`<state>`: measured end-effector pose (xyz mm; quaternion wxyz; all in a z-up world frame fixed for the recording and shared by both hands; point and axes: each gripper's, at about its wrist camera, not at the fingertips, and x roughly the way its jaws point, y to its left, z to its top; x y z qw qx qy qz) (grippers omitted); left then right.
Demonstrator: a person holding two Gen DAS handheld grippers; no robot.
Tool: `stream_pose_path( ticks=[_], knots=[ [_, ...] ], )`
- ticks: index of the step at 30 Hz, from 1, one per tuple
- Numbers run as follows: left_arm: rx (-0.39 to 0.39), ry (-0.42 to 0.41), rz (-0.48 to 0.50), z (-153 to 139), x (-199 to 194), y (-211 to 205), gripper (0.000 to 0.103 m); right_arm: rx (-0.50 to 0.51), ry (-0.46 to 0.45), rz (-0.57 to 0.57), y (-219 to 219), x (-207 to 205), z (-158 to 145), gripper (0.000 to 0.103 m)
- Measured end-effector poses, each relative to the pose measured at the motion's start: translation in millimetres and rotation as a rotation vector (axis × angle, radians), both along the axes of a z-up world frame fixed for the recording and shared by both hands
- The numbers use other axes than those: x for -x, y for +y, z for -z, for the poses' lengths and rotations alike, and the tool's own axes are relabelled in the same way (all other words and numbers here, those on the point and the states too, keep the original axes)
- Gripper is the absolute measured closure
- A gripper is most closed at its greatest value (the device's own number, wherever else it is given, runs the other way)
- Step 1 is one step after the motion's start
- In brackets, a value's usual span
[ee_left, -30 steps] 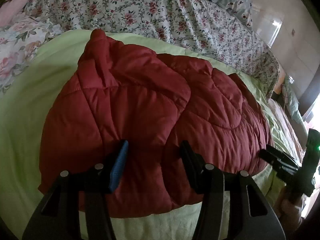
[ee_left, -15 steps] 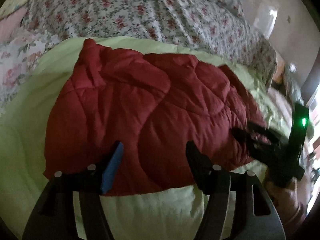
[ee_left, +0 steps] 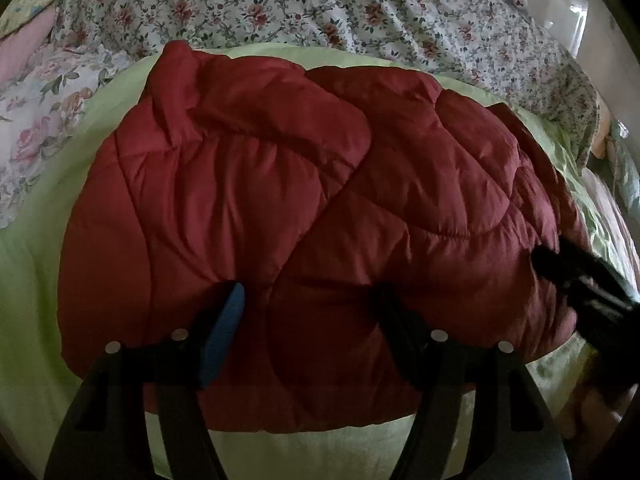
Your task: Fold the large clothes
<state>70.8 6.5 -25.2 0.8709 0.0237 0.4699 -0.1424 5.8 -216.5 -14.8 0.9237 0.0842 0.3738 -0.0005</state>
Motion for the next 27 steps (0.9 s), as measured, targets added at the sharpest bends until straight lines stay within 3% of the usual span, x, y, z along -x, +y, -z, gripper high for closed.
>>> stream_pose_path(
  ticks=[3, 10, 12, 15, 20, 27],
  knots=[
    [-0.014, 0.000, -0.005, 0.3, 0.7, -2.8, 0.035, -0.014, -0.010, -0.034, 0.7, -4.2, -8.6, 0.027],
    [-0.034, -0.005, -0.029, -0.3, 0.6, -6.2, 0.035, 0.065, 0.093, -0.106, -1.7, -43.0, 3.4, 0.026],
    [-0.045, -0.012, -0.034, -0.2, 1.5, -7.6, 0.035, 0.058, 0.079, -0.077, -15.6, -44.8, 9.1, 0.024],
    [-0.062, -0.028, -0.048, 0.8, 3.8, -9.5, 0.034, -0.036, 0.054, -0.053, -34.2, -37.7, 14.8, 0.025],
    [-0.065, -0.045, -0.073, 2.1, 5.0, -8.5, 0.034, 0.027, 0.013, -0.037, -32.1, -27.1, 16.0, 0.025],
    [-0.065, -0.056, -0.105, 2.1, 6.2, -9.9, 0.033, 0.023, -0.013, -0.028, -33.7, -25.3, 16.4, 0.025]
  ],
)
